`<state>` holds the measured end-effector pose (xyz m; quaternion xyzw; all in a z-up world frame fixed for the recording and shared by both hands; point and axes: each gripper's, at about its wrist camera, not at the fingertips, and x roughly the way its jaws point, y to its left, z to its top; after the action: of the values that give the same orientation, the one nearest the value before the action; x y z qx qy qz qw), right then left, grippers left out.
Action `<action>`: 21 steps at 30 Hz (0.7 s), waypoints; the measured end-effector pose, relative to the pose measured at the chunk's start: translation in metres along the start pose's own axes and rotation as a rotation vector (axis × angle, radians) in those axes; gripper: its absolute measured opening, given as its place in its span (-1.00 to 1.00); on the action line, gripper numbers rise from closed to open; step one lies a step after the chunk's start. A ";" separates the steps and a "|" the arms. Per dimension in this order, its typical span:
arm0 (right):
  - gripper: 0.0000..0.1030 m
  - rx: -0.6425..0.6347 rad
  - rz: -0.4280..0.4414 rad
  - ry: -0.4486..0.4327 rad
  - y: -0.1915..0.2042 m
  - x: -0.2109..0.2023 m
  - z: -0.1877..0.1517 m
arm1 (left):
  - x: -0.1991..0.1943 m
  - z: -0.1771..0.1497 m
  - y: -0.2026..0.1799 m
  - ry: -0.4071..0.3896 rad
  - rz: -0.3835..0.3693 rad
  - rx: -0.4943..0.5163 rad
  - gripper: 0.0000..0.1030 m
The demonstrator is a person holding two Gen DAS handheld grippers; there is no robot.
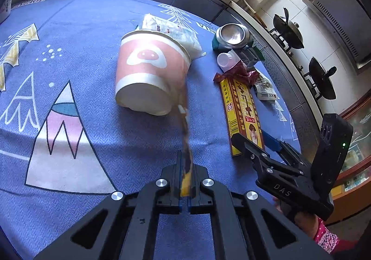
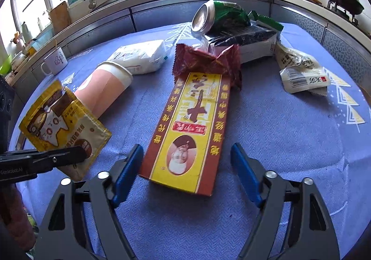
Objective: Collect trash
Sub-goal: 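Grasp the red-and-yellow box with right tool while left tool holds the snack bag, then carry snack bag and box over the beige bin and open both tools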
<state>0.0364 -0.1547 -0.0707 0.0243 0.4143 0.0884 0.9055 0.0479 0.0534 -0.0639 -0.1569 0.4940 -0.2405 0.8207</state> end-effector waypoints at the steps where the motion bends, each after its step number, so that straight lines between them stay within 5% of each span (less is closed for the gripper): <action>1: 0.24 -0.018 -0.002 -0.006 0.001 -0.004 -0.002 | -0.002 -0.001 -0.001 -0.005 -0.001 0.005 -0.96; 14: 0.13 -0.058 0.059 -0.211 -0.026 -0.095 -0.037 | -0.001 0.001 -0.071 0.018 -0.119 0.231 -0.97; 21: 0.13 0.051 -0.026 -0.220 -0.078 -0.104 -0.045 | 0.041 0.015 -0.122 0.093 -0.129 0.340 -0.97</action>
<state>-0.0528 -0.2511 -0.0317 0.0515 0.3148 0.0627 0.9457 0.0484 -0.0708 -0.0267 -0.0361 0.4726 -0.3795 0.7945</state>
